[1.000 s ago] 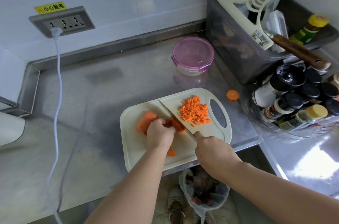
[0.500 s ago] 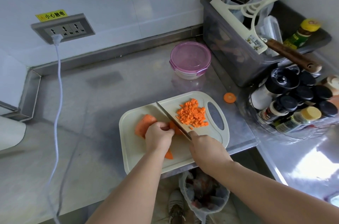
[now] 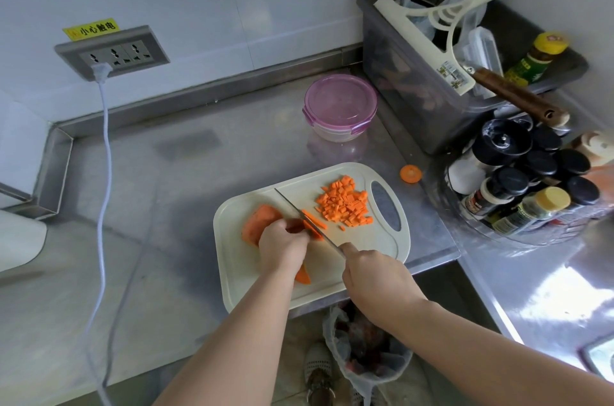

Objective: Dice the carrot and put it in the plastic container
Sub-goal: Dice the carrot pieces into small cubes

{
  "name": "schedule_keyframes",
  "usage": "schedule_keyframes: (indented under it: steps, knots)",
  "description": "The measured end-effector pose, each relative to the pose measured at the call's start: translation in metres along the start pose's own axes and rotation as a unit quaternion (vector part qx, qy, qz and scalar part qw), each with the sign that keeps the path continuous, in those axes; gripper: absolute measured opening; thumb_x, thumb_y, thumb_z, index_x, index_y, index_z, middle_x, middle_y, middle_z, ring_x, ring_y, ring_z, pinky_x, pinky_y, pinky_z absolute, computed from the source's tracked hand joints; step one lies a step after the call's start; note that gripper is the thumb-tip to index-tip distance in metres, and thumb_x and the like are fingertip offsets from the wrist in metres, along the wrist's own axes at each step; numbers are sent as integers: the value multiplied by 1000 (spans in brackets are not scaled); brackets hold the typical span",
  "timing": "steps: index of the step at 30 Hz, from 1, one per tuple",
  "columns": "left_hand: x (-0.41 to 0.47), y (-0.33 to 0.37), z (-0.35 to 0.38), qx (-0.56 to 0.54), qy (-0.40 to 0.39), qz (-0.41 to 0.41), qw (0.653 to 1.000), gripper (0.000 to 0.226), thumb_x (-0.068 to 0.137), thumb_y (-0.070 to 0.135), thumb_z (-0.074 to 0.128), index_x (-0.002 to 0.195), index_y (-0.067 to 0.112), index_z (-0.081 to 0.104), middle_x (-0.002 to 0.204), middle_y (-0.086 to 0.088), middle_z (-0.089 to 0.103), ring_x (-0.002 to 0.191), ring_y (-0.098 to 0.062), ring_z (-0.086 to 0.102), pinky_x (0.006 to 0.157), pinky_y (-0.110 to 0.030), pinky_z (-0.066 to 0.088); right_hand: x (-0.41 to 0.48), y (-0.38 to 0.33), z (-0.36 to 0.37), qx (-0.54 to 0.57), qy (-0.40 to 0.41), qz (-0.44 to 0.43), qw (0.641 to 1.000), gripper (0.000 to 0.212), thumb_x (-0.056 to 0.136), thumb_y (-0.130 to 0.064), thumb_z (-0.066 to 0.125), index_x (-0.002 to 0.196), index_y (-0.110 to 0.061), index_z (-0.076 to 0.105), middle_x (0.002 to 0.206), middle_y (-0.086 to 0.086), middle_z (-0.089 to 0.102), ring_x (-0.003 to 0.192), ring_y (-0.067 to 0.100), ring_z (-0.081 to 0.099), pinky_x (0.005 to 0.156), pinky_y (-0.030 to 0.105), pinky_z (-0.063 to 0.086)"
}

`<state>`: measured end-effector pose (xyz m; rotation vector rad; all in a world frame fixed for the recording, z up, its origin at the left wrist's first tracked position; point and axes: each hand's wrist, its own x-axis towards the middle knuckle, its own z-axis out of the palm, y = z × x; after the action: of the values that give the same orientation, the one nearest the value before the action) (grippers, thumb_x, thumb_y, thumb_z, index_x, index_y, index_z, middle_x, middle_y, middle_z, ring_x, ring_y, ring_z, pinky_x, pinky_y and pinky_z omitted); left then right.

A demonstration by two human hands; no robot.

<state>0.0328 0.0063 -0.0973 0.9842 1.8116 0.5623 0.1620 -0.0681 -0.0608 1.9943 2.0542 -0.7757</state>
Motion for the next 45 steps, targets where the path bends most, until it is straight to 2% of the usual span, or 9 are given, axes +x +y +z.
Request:
schedule_keyframes:
  steps: [11,16,21,25,28,30,35,43,45]
  knots:
    - [-1,0,2,5,7,-1,1000,12,78,19,72,86,26,66,87,-6,73,88,-26,68,85,-40,55,0,-2,-3,13,-4,6,1000,39,94,-4,43,132,-12,38,80,3,55,68,24,59,61,34,51]
    - [0,1,1,7,1,7,1000,12,81,20,71,91,24,68,88,-5,72,84,-22,67,78,-31,53,1,-2,-6,29,-16,8,999,35,95,-6,41,129,-11,39,81,4,56,74,26,63,64,37,52]
    - [-2,2,1,8,-11,3,1000,15,81,20,71,96,22,70,92,-5,72,88,-22,66,78,-29,51,4,-1,-6,6,-15,2,1000,32,94,-4,43,125,-10,40,73,0,46,62,20,51,53,31,43]
    - [-1,1,0,4,-15,-6,1000,10,83,19,69,92,24,65,90,0,69,88,-20,65,74,-25,45,7,-1,-5,-3,-20,6,1000,33,93,-3,45,124,-10,40,80,2,53,68,21,57,58,33,51]
    - [-1,0,1,9,-12,-7,1000,9,83,19,68,88,25,65,90,-2,70,88,-21,65,74,-27,46,10,-1,-1,-48,-48,-10,998,37,90,1,46,125,-11,43,86,3,46,56,15,42,45,27,36]
    - [0,-1,1,12,-10,-5,1000,10,81,17,68,84,26,64,89,-4,71,88,-23,66,77,-29,51,14,0,1,-47,-60,-9,997,36,90,2,44,123,-11,45,86,3,44,55,13,37,44,25,29]
    - [1,-1,1,32,7,1,999,18,83,17,67,101,17,68,93,-1,69,89,-20,64,77,-25,46,20,-1,6,-3,-47,21,999,27,95,-4,41,121,-10,40,77,3,47,65,22,52,54,32,41]
    - [-2,-3,1,19,13,-1,1000,20,86,22,68,105,18,66,94,2,67,84,-15,61,74,-24,44,16,0,-3,101,-8,41,994,20,99,-14,36,116,-12,47,91,10,63,81,29,62,72,43,54]
    - [-3,-4,1,12,12,2,1000,19,85,23,68,104,18,67,96,1,69,89,-17,63,75,-25,45,13,2,-7,117,12,36,992,18,100,-16,36,112,-13,48,89,9,62,79,29,62,69,41,53]
